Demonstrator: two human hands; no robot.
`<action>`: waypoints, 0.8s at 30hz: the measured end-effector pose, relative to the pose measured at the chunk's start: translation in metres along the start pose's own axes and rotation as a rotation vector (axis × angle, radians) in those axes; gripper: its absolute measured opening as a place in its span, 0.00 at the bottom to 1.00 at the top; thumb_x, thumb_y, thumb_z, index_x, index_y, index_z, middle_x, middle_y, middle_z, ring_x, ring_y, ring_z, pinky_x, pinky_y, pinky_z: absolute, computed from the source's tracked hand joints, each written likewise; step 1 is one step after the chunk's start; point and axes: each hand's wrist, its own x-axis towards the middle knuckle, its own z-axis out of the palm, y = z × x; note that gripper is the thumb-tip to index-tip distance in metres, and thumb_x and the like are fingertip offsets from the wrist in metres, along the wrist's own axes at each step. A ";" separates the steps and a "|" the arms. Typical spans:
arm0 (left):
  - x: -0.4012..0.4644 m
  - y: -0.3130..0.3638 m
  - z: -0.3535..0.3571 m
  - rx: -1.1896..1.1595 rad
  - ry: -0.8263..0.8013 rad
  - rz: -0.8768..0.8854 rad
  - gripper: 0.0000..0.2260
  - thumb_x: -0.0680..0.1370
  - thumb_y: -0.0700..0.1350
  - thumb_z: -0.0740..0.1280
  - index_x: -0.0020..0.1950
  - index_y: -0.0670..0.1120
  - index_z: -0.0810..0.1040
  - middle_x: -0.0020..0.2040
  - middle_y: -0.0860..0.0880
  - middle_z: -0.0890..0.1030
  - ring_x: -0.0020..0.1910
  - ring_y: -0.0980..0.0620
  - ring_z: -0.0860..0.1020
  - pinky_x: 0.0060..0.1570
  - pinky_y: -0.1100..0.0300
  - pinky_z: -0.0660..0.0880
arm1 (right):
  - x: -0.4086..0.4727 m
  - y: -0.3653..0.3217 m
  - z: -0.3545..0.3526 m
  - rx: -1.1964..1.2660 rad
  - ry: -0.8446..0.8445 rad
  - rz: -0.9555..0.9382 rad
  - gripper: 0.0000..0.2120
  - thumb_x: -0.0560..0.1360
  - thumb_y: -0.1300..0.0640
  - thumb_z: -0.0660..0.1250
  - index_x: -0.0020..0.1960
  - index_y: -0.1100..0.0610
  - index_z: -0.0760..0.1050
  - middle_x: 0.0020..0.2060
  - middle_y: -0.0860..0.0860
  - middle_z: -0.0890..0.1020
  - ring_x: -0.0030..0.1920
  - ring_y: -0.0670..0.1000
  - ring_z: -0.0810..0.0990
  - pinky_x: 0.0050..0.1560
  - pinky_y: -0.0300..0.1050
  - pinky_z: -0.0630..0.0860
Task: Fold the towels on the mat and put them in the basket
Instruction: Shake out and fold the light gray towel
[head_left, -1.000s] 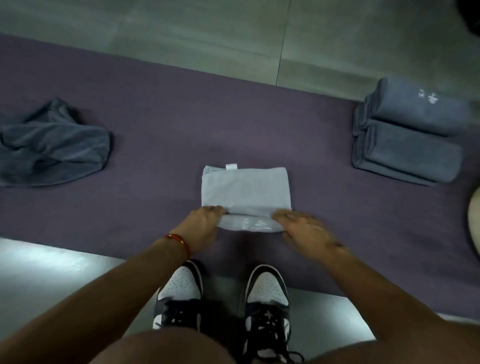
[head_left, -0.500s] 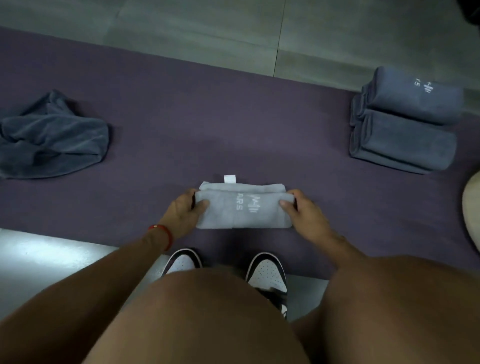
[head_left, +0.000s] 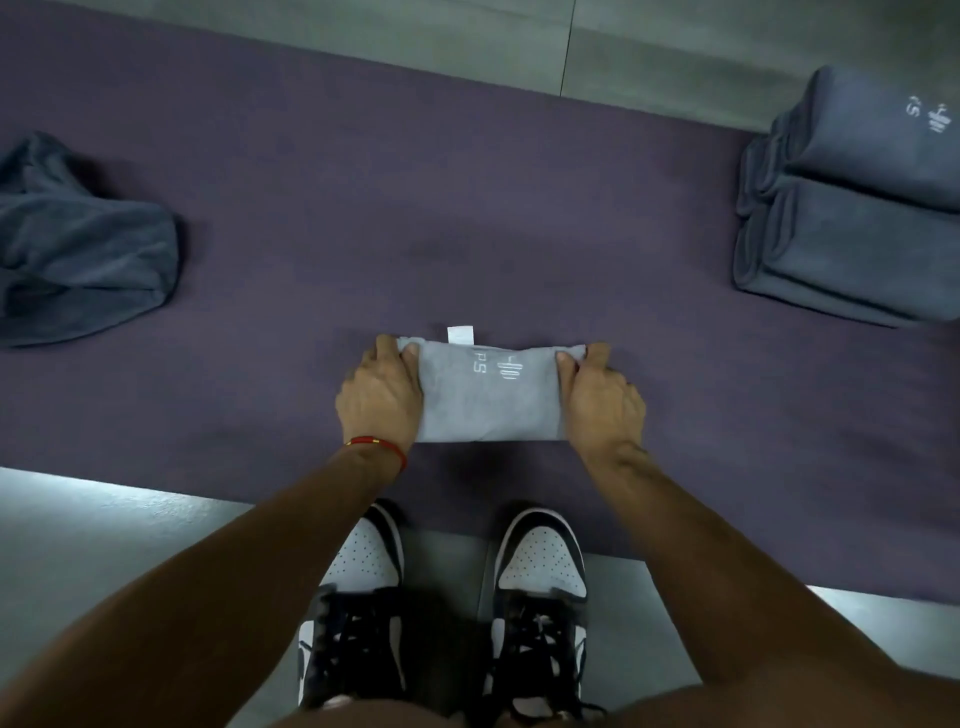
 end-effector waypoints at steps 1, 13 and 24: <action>0.001 -0.001 0.001 0.020 0.010 0.004 0.18 0.84 0.54 0.56 0.55 0.39 0.74 0.45 0.37 0.81 0.45 0.35 0.79 0.41 0.46 0.74 | 0.001 -0.002 0.001 0.003 0.012 0.016 0.21 0.84 0.42 0.51 0.62 0.59 0.66 0.53 0.60 0.82 0.53 0.64 0.80 0.50 0.53 0.72; -0.010 0.017 -0.003 0.199 0.065 0.441 0.18 0.79 0.45 0.57 0.69 0.47 0.69 0.67 0.44 0.71 0.65 0.41 0.70 0.62 0.42 0.68 | -0.014 -0.017 0.039 -0.354 -0.017 -0.565 0.28 0.84 0.41 0.43 0.81 0.47 0.53 0.80 0.53 0.59 0.79 0.58 0.56 0.76 0.68 0.46; -0.009 -0.011 0.011 -0.034 -0.272 0.317 0.22 0.84 0.56 0.47 0.79 0.58 0.57 0.79 0.48 0.56 0.78 0.45 0.51 0.75 0.38 0.51 | 0.002 0.009 0.030 0.063 -0.102 -0.137 0.28 0.84 0.43 0.45 0.82 0.49 0.48 0.81 0.50 0.49 0.81 0.53 0.45 0.78 0.63 0.43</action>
